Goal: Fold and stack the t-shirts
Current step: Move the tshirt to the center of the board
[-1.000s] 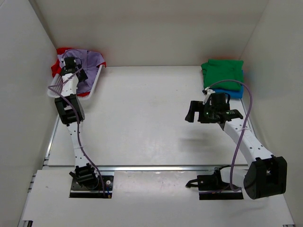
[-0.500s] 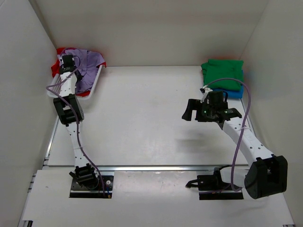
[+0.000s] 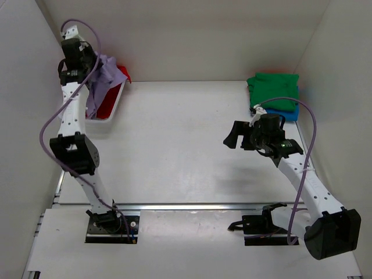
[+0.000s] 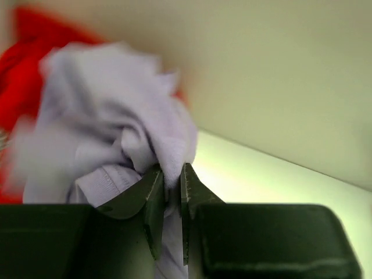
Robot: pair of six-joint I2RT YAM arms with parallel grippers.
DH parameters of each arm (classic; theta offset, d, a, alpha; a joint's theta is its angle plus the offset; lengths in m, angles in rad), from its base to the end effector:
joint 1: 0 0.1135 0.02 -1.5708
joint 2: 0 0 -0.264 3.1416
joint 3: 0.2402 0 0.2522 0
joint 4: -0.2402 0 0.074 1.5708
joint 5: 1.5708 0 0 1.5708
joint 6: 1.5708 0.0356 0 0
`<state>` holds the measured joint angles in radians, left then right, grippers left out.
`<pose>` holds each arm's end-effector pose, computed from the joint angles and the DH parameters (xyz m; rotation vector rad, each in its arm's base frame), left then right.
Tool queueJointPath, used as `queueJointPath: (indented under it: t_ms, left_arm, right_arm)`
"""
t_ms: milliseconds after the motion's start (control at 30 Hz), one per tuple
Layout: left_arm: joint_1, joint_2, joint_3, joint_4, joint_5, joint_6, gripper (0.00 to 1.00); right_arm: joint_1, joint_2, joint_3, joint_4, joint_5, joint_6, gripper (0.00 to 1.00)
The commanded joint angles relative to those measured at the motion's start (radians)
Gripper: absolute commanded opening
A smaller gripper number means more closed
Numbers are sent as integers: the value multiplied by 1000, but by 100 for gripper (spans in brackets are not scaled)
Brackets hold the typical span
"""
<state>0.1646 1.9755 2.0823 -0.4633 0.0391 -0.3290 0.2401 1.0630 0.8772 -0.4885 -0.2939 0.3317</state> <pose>0.4578 0.0746 0.4037 -0.4460 1.8776 -0.1477 0.2189 0.0642 0.2904 -0.0578 2.2879 0.6338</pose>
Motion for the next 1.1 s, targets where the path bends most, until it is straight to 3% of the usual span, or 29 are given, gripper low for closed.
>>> queueJointPath:
  t_ms: [0, 133, 233, 300, 433, 500, 567, 633, 733, 800, 933, 1067]
  left_arm:
    - [-202, -312, -71, 218, 232, -22, 0]
    - [-321, -420, 31, 182, 321, -80, 0]
    - [-306, -481, -51, 328, 517, -304, 0]
    - [-294, -521, -135, 368, 533, -351, 0]
    - [-320, -610, -411, 327, 505, -306, 0]
    - [-307, -674, -624, 389, 533, -350, 0]
    - [-295, -737, -933, 481, 555, -402, 1]
    - [-274, -759, -1128, 477, 573, -400, 37]
    - [-196, -733, -1405, 485, 648, -383, 69]
    - [-172, -742, -1467, 463, 651, -369, 75]
    - [-256, -787, -1472, 309, 489, -285, 75]
    - [-307, -855, -1496, 209, 458, -277, 74]
  right_arm:
    - [8, -47, -56, 66, -5, 30, 93]
    - [16, -81, -96, 76, 7, 26, 97]
    - [-1, -115, -112, 77, 4, 17, 97]
    - [-7, -139, -122, 76, -1, 18, 97]
    - [-41, -207, -156, 65, -16, 12, 97]
    - [-64, -225, -165, 38, -17, -2, 97]
    - [-96, -235, -181, 34, -40, -14, 97]
    - [-119, -253, -187, 27, -48, -20, 97]
    - [-137, -247, -198, 21, -50, -36, 98]
    - [-130, -232, -201, 16, -41, -43, 100]
    - [-73, -161, -207, 34, -59, -46, 99]
    - [108, -74, -205, 77, -25, -2, 99]
